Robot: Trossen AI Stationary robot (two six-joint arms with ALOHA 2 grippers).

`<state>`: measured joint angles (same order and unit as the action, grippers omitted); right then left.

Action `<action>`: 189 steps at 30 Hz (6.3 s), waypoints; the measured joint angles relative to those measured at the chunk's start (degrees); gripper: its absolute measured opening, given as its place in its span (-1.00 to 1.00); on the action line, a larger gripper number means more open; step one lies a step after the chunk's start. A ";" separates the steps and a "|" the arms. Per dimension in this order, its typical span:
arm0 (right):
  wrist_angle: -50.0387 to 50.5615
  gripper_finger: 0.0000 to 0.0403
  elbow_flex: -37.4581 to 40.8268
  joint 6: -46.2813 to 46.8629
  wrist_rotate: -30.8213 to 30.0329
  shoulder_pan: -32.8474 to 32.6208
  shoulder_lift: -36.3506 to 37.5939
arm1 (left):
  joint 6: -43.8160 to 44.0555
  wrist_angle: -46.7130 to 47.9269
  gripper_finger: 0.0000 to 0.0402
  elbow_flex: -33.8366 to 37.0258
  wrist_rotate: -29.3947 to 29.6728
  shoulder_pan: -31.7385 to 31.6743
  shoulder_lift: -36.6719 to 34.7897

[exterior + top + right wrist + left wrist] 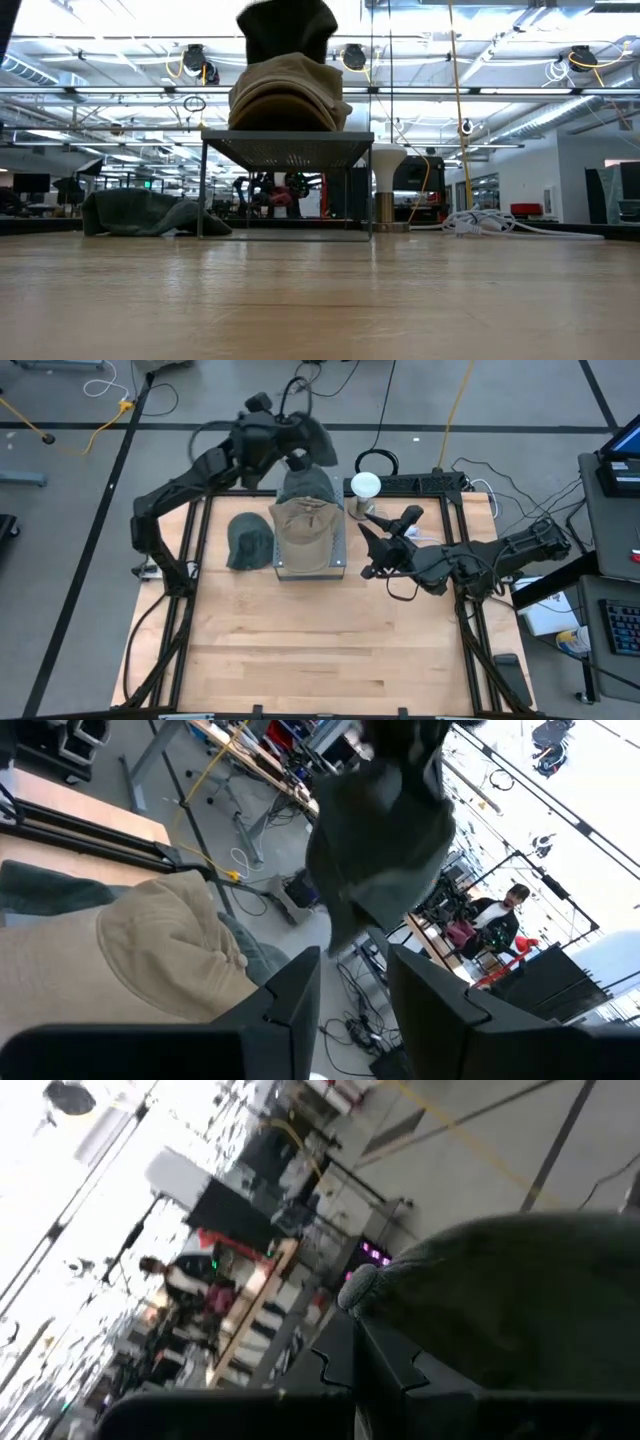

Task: Pick & Place hat
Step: Stack the bottom black cap on the black cap on the shelf, then stack the black cap on the stacked black caps on the shelf

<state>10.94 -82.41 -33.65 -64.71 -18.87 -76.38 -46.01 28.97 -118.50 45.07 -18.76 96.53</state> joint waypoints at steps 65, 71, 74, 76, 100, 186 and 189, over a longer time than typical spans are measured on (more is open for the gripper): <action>0.09 -0.46 0.02 -6.47 -4.30 0.19 0.00 | 4.21 32.74 -1.00 0.04 -6.83 2.61 8.63; 0.09 -0.46 0.02 -6.47 -4.28 0.17 0.00 | 4.29 38.81 -1.00 0.04 -9.56 3.86 8.90; 0.09 -0.46 0.02 -6.47 -4.28 0.20 0.00 | 4.82 39.94 -1.00 0.04 -10.04 3.86 9.00; 0.09 -0.46 0.02 -6.47 -4.27 0.18 0.00 | 5.55 41.28 -1.00 0.04 -11.61 3.87 9.00; 0.09 -0.46 0.02 -4.55 -4.22 0.17 -0.02 | 10.22 42.10 -0.92 7.84 -15.02 4.62 9.16; 0.46 -0.46 0.02 -4.50 -4.02 3.52 -0.04 | 39.67 61.10 -0.41 4.28 -52.42 -6.93 -12.84; 0.46 -0.46 0.02 -4.50 -4.02 3.41 -0.04 | 40.03 61.07 -0.41 4.28 -52.32 -6.94 -14.01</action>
<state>11.40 -82.39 -38.15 -68.73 -15.46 -76.42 -5.98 90.04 -114.21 -7.26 -25.69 82.52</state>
